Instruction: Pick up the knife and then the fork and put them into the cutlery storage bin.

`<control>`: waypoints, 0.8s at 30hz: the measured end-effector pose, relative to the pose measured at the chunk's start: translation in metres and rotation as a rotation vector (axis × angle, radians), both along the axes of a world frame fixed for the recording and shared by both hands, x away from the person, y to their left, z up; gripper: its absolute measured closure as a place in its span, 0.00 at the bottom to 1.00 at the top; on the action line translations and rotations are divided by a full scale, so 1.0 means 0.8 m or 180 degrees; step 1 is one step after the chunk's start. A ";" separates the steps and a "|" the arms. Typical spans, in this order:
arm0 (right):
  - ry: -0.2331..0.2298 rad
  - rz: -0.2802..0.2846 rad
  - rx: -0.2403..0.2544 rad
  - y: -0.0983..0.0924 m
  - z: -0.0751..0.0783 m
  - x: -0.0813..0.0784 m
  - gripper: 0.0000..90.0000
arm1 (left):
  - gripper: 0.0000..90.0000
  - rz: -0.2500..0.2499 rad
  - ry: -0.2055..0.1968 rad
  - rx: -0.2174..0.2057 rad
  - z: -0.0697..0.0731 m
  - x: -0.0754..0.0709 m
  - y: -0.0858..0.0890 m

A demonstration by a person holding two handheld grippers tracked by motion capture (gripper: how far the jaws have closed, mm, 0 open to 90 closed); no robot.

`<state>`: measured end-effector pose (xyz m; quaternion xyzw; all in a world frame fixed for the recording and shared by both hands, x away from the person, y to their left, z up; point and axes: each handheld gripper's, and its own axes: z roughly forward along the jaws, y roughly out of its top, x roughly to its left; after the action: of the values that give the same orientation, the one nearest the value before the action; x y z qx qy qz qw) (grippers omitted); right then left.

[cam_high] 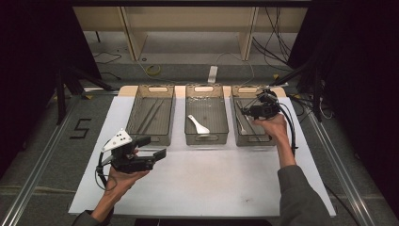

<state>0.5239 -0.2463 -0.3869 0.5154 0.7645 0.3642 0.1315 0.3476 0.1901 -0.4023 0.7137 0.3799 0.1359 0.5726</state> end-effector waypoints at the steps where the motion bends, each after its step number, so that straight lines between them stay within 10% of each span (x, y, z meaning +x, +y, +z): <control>1: -0.0016 0.0006 0.0033 0.001 0.000 -0.004 0.51 | 0.18 -0.0001 0.0003 -0.0003 0.000 0.000 0.000; 24: -0.0523 0.0374 0.0296 0.022 0.019 -0.096 0.32 | 0.18 -0.0061 0.0080 -0.0051 -0.003 0.002 -0.002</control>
<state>0.4470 -0.2289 -0.3717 0.4436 0.7623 0.4474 0.1481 0.3489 0.1881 -0.4048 0.7144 0.3813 0.1183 0.5748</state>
